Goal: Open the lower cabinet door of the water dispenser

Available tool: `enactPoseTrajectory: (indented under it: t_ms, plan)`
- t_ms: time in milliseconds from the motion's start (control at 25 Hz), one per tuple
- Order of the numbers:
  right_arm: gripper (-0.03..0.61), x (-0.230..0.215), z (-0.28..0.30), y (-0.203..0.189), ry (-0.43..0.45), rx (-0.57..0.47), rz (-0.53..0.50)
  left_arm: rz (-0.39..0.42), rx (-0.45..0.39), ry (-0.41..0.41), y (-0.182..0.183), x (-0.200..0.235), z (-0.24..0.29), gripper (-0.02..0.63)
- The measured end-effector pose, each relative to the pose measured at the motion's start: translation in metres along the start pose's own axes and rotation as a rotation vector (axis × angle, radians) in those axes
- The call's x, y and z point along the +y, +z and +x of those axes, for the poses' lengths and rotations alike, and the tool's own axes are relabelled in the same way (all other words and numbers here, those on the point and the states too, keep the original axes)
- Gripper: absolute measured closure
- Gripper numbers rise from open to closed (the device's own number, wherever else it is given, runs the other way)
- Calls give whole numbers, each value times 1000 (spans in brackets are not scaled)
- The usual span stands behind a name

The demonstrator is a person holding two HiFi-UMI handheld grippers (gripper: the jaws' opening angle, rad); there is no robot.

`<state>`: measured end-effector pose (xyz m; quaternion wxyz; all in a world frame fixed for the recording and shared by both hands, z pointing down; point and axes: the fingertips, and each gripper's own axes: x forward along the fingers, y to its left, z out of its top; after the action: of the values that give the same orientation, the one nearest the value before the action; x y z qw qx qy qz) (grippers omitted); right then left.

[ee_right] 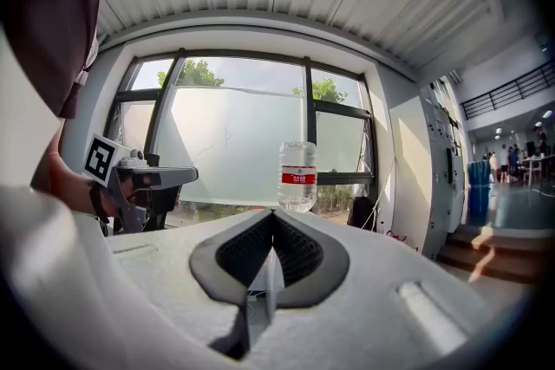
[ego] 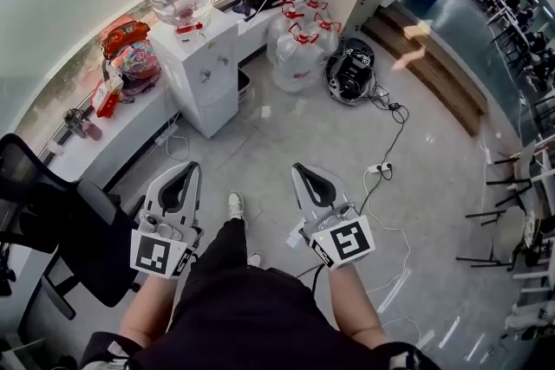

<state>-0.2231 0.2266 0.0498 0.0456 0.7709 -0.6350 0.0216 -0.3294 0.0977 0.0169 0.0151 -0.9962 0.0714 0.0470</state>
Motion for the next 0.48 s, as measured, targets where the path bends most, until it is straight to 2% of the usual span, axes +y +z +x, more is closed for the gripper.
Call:
enactPoseTrajectory:
  t_ms: [320,480]
  plan:
    - [574,-52,58,-30,2,69,33,-29,35,-10,-37,38,77,607]
    - [574,-90,113,-38,31,105,42,-57,60,26,-57,80,129,607]
